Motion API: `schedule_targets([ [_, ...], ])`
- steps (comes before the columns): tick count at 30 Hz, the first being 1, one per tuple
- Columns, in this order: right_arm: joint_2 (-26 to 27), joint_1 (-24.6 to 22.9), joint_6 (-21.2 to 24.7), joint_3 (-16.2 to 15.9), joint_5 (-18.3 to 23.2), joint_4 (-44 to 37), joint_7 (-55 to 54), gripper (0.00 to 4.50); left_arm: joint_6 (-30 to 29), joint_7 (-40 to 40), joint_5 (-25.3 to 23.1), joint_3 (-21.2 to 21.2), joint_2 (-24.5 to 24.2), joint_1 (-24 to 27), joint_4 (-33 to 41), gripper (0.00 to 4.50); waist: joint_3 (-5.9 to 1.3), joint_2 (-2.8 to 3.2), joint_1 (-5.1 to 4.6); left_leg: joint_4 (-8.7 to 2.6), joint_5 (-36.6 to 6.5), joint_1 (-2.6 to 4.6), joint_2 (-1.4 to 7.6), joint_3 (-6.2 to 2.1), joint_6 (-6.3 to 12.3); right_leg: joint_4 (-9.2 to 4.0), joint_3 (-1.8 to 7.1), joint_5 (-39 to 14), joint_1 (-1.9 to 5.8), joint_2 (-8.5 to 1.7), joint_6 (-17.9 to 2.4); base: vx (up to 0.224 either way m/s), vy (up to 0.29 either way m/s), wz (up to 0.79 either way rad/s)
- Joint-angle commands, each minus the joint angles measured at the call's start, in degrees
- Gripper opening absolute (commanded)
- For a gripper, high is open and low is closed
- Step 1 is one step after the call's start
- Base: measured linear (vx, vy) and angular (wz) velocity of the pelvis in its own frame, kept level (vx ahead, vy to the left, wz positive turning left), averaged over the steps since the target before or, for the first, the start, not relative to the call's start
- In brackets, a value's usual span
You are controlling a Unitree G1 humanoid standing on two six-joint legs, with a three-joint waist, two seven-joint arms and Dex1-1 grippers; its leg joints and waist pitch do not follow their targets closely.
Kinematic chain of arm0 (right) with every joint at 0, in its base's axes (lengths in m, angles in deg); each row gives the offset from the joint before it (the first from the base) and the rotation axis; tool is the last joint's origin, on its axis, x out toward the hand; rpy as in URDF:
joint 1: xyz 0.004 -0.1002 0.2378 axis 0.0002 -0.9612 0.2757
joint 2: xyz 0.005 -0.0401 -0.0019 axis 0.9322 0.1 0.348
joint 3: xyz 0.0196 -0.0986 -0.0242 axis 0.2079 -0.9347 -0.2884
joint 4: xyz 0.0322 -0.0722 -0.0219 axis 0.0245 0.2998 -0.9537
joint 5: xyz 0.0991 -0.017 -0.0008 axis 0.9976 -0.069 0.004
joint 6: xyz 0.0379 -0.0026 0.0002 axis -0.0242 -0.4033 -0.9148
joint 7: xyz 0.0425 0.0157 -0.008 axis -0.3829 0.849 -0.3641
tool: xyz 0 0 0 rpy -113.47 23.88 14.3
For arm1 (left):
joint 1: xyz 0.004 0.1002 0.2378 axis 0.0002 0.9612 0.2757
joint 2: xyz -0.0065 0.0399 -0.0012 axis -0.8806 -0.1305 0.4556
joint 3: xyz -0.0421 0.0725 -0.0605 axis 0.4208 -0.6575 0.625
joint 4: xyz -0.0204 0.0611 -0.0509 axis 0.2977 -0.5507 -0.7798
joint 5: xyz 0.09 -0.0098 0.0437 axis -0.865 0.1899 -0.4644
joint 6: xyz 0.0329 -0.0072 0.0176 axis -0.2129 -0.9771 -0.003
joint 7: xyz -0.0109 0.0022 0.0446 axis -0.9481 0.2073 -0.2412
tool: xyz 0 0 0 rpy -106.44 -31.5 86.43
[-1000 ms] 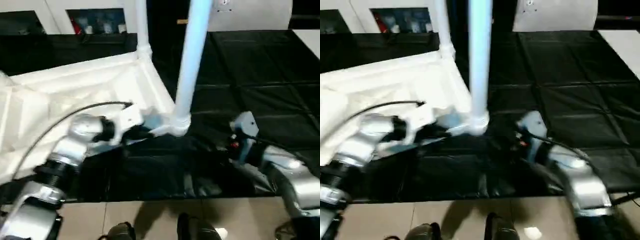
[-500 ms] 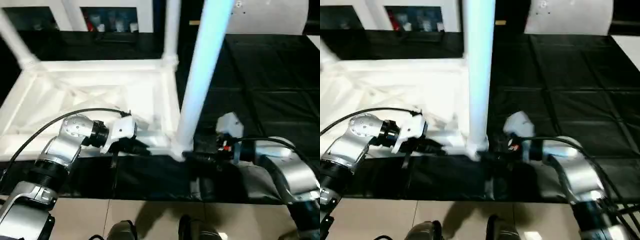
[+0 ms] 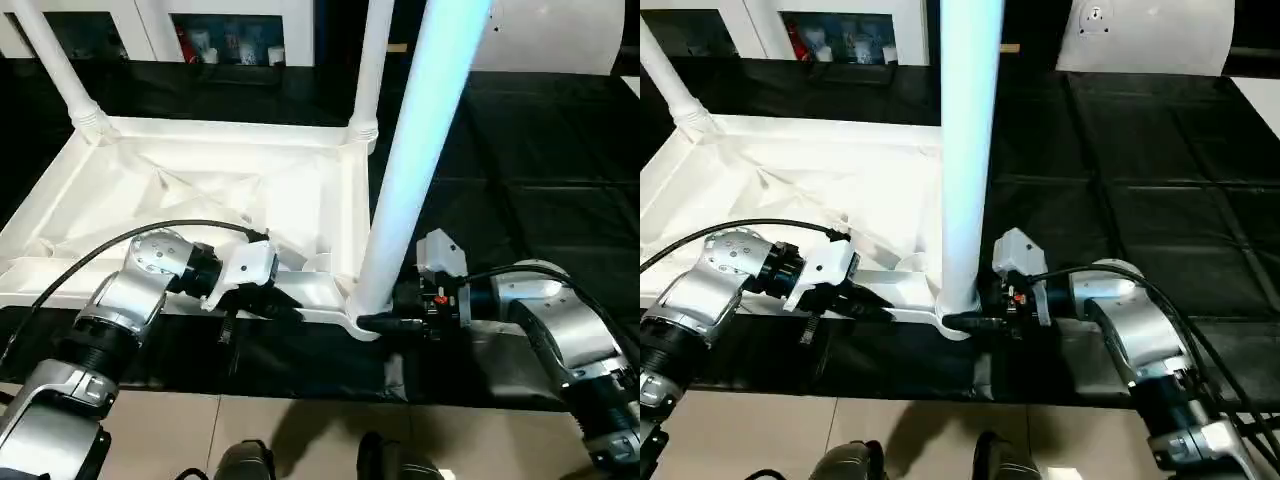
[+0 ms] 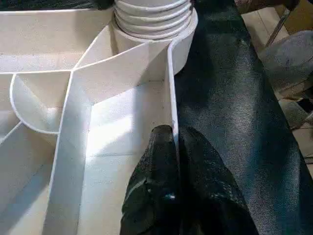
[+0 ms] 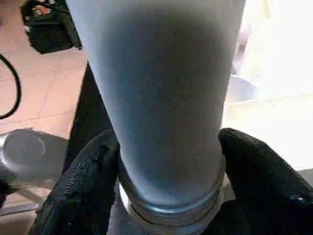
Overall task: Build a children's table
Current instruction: Rotate leg to tighten
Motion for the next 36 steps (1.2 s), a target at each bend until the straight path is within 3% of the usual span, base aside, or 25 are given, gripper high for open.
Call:
schedule_targets([
  [1, -0.1, 0.8, -0.8, -0.3, 0.6, 0.7, 0.8, 3.03, 1.5, -3.7, -0.4, -2.4, 0.2, -0.8, 0.4, 0.00, -5.30, -0.68, -0.21, -2.84, -2.5, -0.35, 2.21, 0.87, 7.82, -3.06, 3.33, -13.5, 4.77, -3.81, -12.0, 0.000, 0.000, 0.00],
  [5, 0.3, 1.1, -1.1, -0.4, 0.6, 1.4, 1.4, 2.76, 1.8, -3.7, -0.4, -2.4, 0.0, -0.7, 0.4, 0.00, -5.18, -0.70, -0.20, -2.89, -3.0, -0.33, 2.27, 0.85, 7.47, -3.18, 3.37, -14.5, 4.70, -3.86, -11.8, 0.000, 0.000, 0.00],
  [15, 0.9, -0.4, -1.1, -0.9, 1.1, 0.5, 1.8, 2.70, -0.4, -1.7, 0.5, -1.2, 0.8, 0.2, 0.4, 0.00, -5.05, -0.70, -0.23, -2.90, -3.0, -0.38, 2.21, 0.83, 7.45, -3.21, 3.33, -14.8, 4.73, -3.83, -11.6, 0.000, 0.000, 0.00],
  [19, 4.5, -5.2, 5.1, 0.6, 3.7, -5.7, -5.5, 2.70, -7.9, 7.4, -0.5, 0.4, 3.5, 0.8, 3.2, 0.00, -4.99, -0.64, 0.03, -2.99, -3.0, -0.32, 2.45, 0.74, 7.35, -3.28, 3.44, -14.6, 4.63, -3.86, -11.8, 0.000, 0.000, 0.00],
  [20, 6.0, -6.2, 6.1, 0.7, 3.1, -6.7, -8.7, 2.70, -9.4, 10.1, -1.5, 0.5, 4.3, 0.8, 3.7, 0.00, -4.72, -0.57, 0.02, -3.22, -4.0, -0.18, 2.48, 0.70, 6.44, -3.57, 3.44, -16.7, 4.47, -3.87, -11.2, 0.000, 0.000, 0.00],
  [22, 7.4, -6.9, 6.6, 0.5, 2.0, -7.5, -11.7, 2.70, -11.6, 12.5, -1.9, 0.7, 5.3, 0.8, 4.3, 0.00, -4.26, -0.63, -0.26, -3.48, -7.1, -0.04, 2.25, 0.66, 5.20, -4.20, 3.20, -22.0, 4.46, -3.87, -9.9, 0.000, 0.000, 0.00],
  [24, 13.0, -9.0, 10.3, 0.1, 0.6, -9.7, -20.5, 2.70, -18.0, 19.0, -0.6, 2.3, 9.8, 1.3, 7.3, 0.00, -3.54, -0.52, -0.56, -3.74, -11.3, 0.46, 1.88, 0.63, 2.83, -5.49, 2.95, -31.7, 4.30, -4.11, -6.6, 0.000, 0.000, 0.00],
  [25, 14.8, -9.4, 11.6, 0.3, 0.6, -10.0, -23.0, 2.70, -19.2, 20.8, -0.5, 2.6, 11.1, 1.4, 8.0, 0.00, -3.58, -0.74, -0.99, -3.71, -13.3, 0.81, 1.38, 0.34, 1.53, -6.43, 2.53, -37.6, 4.27, -4.23, -3.6, 0.000, 0.000, 0.00],
  [28, 22.2, -10.1, 15.2, 1.6, 1.3, -10.8, -31.7, 2.69, -23.5, 27.8, -2.2, 3.0, 15.6, 1.4, 9.7, 0.00, -3.47, -0.63, -2.18, -4.03, -15.1, 0.63, 1.62, 0.03, 1.09, -6.95, 2.14, -38.1, 4.19, -4.06, -2.3, 0.000, 0.000, 0.00],
  [30, 26.2, -9.7, 16.7, 2.5, 0.7, -10.0, -37.1, 2.69, -25.9, 32.9, -3.0, 3.7, 18.5, 1.0, 10.0, 0.00, -3.28, -0.46, -2.83, -4.06, -17.2, 0.72, 1.44, -0.23, 0.93, -7.41, 1.41, -39.0, 4.22, -3.99, -1.6, 0.000, 0.000, 0.00],
  [31, 27.6, -9.4, 17.1, 3.0, 0.1, -9.4, -39.4, 2.69, -26.5, 35.3, -3.5, 4.1, 19.6, 0.7, 9.9, 0.00, -3.08, -0.35, -3.29, -4.08, -19.6, 1.19, 1.35, -0.34, 0.93, -8.01, 0.93, -40.3, 3.99, -3.93, -0.6, 0.000, 0.000, 0.00],
  [32, 28.9, -9.0, 17.4, 3.3, -0.5, -8.6, -41.5, 2.69, -27.3, 37.2, -3.9, 4.4, 20.7, 0.4, 9.8, 0.00, -3.29, -0.13, -3.84, -4.01, -21.1, 1.66, 1.39, -0.44, 1.25, -8.34, 0.61, -39.4, 4.09, -4.06, -0.5, 0.000, 0.000, 0.00],
  [33, 29.6, -8.7, 17.5, 3.2, -1.3, -8.0, -43.1, 2.69, -28.2, 39.3, -4.5, 4.7, 21.8, 0.2, 10.0, 0.00, -3.38, -0.23, -4.24, -4.31, -21.5, 1.07, 1.44, -0.69, 1.64, -8.03, 0.37, -37.4, 4.68, -3.92, -0.4, -0.004, 0.056, -0.02],
  [35, 31.3, -8.2, 17.9, 3.1, -3.7, -6.9, -46.9, 2.69, -30.2, 43.2, -6.5, 4.6, 23.8, -0.1, 11.0, 0.00, -3.65, -0.36, -4.64, -4.38, -21.6, 1.36, 1.53, -0.58, 2.22, -8.14, 0.50, -36.2, 4.38, -4.13, -0.6, -0.011, 0.055, -0.02],
  [36, 32.3, -8.2, 17.8, 3.7, -4.2, -6.4, -48.8, 2.69, -30.6, 44.2, -7.6, 4.2, 24.6, 0.0, 11.7, 0.00, -3.49, -0.06, -4.90, -4.44, -22.4, 1.48, 1.54, -0.62, 2.36, -8.13, 0.44, -36.1, 4.20, -4.20, -1.2, 0.000, 0.000, 0.00],
])
